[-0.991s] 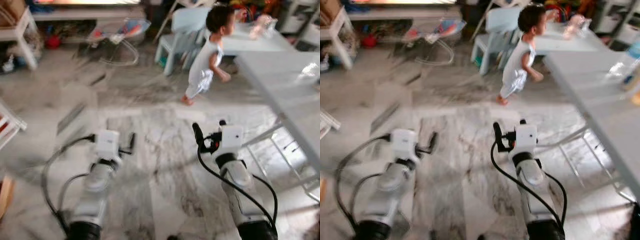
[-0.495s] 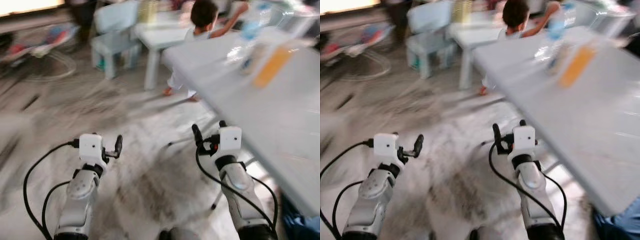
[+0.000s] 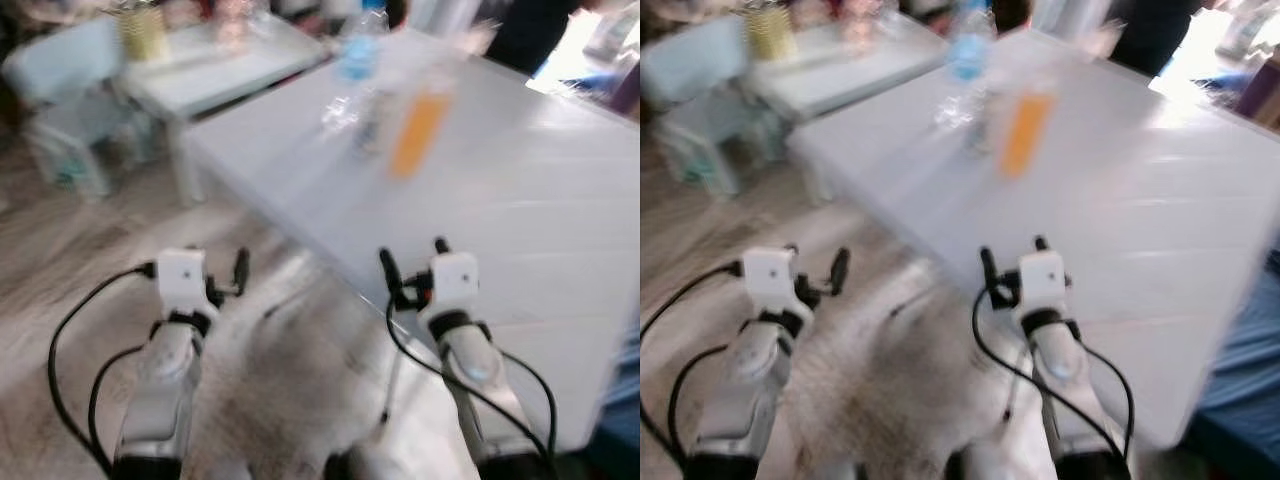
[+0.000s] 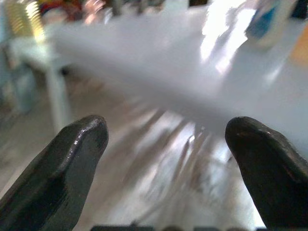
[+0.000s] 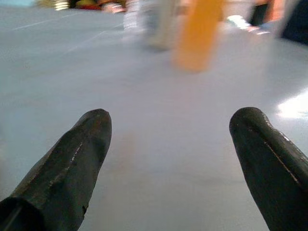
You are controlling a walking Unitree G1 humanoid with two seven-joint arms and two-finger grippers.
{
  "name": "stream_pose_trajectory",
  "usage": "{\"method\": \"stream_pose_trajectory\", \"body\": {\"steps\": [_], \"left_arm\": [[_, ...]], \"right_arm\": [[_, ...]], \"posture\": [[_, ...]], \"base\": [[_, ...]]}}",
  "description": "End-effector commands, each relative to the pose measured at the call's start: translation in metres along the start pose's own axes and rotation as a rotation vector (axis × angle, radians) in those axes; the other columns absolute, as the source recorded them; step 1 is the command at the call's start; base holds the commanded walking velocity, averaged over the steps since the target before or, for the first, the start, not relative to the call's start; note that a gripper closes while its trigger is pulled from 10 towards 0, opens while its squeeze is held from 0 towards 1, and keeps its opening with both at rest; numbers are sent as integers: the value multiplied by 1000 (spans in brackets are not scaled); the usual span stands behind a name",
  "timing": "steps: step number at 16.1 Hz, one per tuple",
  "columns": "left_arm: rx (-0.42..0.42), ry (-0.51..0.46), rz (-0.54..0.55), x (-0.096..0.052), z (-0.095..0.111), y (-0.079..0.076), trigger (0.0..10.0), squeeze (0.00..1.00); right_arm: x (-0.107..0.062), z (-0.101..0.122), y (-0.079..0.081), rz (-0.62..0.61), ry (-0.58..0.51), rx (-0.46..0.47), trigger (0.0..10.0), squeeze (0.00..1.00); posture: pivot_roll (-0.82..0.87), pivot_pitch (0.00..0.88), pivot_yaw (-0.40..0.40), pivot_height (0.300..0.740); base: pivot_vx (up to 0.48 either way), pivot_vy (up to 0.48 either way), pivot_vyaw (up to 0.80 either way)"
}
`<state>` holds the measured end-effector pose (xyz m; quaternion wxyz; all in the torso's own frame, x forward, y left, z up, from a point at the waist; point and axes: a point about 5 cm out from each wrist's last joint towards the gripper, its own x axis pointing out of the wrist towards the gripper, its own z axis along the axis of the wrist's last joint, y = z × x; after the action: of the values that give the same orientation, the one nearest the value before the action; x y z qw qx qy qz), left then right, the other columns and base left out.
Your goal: Restocking fridge
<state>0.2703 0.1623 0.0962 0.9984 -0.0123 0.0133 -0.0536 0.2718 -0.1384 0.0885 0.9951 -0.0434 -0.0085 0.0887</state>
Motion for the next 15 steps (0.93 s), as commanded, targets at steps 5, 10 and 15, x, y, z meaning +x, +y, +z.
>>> {"method": "stream_pose_trajectory", "body": {"steps": [5, 10, 15], "left_arm": [[-1, -69, 30, 8, 23, 12, 10000, 0], [-3, -32, -11, 6, 14, 6, 10000, 0], [-11, -22, -31, 9, 13, -1, 10000, 0]], "right_arm": [[-3, 15, -5, -30, -93, 7, 10000, 0], [-9, 11, -8, -45, -78, 9, 10000, 0], [-10, 11, -9, -52, -80, 8, 10000, 0]], "posture": [[62, 102, -53, 740], [53, 101, -54, 740], [47, 100, -56, 740]], "base": [[323, 350, -625], [0, 479, 0], [0, 480, 0]]}}
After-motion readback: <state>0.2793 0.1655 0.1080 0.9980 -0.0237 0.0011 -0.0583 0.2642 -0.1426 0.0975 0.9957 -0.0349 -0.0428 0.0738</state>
